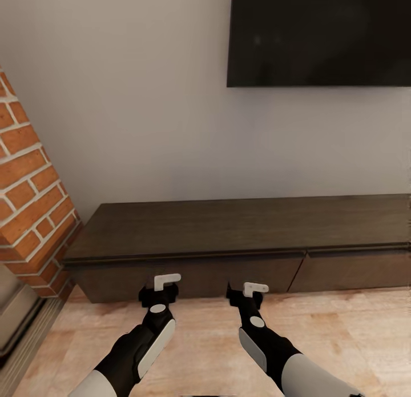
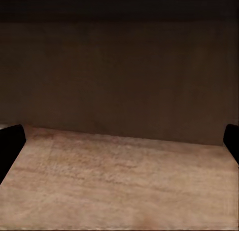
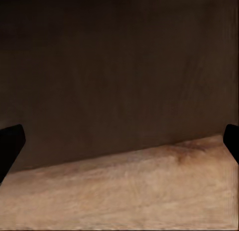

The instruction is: Place each of the two pumpkins and all three candles from the living room inside a cabinet in the living room (use any cabinet), then make sure every cabinet is closed, and position the cauldron so it is next to a table in the living room.

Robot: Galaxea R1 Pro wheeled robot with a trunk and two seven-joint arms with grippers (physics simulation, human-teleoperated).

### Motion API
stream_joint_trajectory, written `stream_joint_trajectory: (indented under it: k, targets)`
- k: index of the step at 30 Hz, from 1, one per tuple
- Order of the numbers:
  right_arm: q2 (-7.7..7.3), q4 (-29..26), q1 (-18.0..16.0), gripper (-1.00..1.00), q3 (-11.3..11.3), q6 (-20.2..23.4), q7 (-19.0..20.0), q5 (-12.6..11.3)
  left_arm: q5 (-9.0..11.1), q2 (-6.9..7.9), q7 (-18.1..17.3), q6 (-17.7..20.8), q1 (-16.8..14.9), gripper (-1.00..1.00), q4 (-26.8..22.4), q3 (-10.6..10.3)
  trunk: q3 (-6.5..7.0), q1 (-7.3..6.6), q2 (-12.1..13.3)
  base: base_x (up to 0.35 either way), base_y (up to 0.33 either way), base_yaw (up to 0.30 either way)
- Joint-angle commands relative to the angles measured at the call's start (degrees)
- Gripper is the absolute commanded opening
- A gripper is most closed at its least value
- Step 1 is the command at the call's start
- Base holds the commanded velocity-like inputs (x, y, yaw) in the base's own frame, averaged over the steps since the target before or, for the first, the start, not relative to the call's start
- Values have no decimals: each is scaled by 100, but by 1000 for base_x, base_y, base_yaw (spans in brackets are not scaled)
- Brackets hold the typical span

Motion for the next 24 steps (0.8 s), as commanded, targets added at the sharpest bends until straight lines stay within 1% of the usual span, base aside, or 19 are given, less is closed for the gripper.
stream_joint_trajectory:
  k: [1,3,5,8,10,12,15,17,18,19,20,21,22,24]
  targets:
    - [-3,-1,-5,100,49,-24,-29,-63,27,3,40,26,-5,100,-8,-15,-5,-5,-2,-323,0,0]
    - [2,-5,-6,100,51,24,-7,-64,35,-2,40,34,-5,100,-8,-15,-5,-5,-2,-320,0,0]
    - [4,-8,-7,100,49,164,13,-65,60,-14,31,43,-5,100,-11,-4,-5,-5,-2,-318,0,0]
    - [-1,-42,-7,100,34,758,24,-61,95,-21,39,138,-5,100,-89,64,-5,-5,-2,-314,0,0]
    - [-1,-72,-7,100,29,1112,28,-63,116,-22,45,282,-5,100,-127,91,-5,-5,-2,-242,0,0]
    - [3,-90,-6,100,21,1406,46,-65,133,-25,51,596,-5,100,-171,140,-5,-5,-2,-170,0,0]
    - [-1,-109,-7,100,12,1794,59,-65,146,-33,50,1374,-6,100,-395,282,-5,-5,-2,-63,0,0]
    - [-2,-122,-7,100,1,2050,62,-66,182,-36,45,1898,-6,100,-733,477,-5,-5,-2,-20,0,0]
    - [-7,-164,-7,100,-8,2227,63,-70,287,-38,46,2169,-5,100,-971,680,-5,-5,-2,-8,0,0]
    - [-8,-181,-7,100,-12,2281,63,-73,341,-39,48,2230,-5,100,-1027,745,-5,-5,-2,-5,0,0]
    - [-10,-216,-7,100,-24,2418,63,-81,484,-43,62,2354,-5,100,-1131,878,-5,-5,-2,-3,0,0]
    - [-11,-229,-7,100,-28,2480,63,-85,554,-37,69,2405,-5,100,-1170,937,-5,-5,-2,-2,0,0]
    - [-11,-238,-7,100,-31,2522,64,-88,603,-32,74,2438,-5,100,-1195,984,-5,-5,-2,-1,0,0]
    - [-8,-253,-7,100,-35,2573,60,-91,681,-15,75,2509,0,100,-1167,1058,40,-10,0,0,0,0]
